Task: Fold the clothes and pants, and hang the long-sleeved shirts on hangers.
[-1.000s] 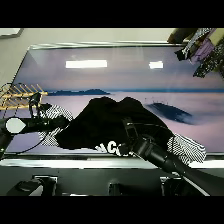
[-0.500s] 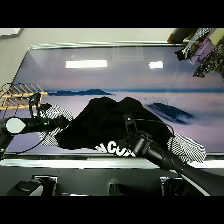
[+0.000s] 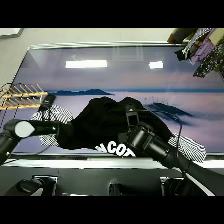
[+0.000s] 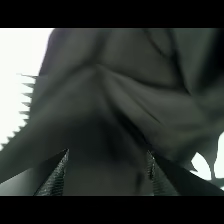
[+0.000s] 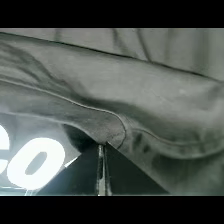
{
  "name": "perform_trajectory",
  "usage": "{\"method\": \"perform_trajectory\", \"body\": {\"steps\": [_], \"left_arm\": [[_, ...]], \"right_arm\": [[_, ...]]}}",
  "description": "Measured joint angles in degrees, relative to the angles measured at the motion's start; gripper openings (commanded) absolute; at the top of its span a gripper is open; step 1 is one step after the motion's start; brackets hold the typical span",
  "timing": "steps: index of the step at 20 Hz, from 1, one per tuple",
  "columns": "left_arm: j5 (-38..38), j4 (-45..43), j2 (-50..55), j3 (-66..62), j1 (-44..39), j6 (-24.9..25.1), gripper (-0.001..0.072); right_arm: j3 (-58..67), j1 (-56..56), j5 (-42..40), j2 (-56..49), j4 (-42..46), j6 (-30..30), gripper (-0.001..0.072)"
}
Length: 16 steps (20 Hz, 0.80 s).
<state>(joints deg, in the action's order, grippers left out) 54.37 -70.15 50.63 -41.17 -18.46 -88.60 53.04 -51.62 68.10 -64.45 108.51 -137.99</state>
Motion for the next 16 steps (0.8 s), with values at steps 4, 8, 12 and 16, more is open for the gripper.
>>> {"method": "perform_trajectory", "body": {"steps": [4, 8, 12, 16], "left_arm": [[-2.27, -8.0, 0.42, 0.11, -11.41, -1.42, 0.0557], [-5.05, -13.9, 3.02, 0.13, -19.65, -2.51, 0.0557], [-8.26, -16.59, 6.91, 0.13, -23.58, -2.91, 0.0557], [-11.63, -17.55, 9.84, 0.13, -24.79, -3.08, 0.0557]], "right_arm": [[1.03, 0.0, 2.19, 0.0, 0.17, -3.91, 0.0028], [1.29, 0.0, 2.91, 0.0, 0.15, -7.13, 0.0028], [1.36, 0.0, 3.52, 0.0, -0.46, -8.31, 0.0028], [1.36, 0.0, 3.93, 0.0, -1.29, -8.72, 0.0029]]}}
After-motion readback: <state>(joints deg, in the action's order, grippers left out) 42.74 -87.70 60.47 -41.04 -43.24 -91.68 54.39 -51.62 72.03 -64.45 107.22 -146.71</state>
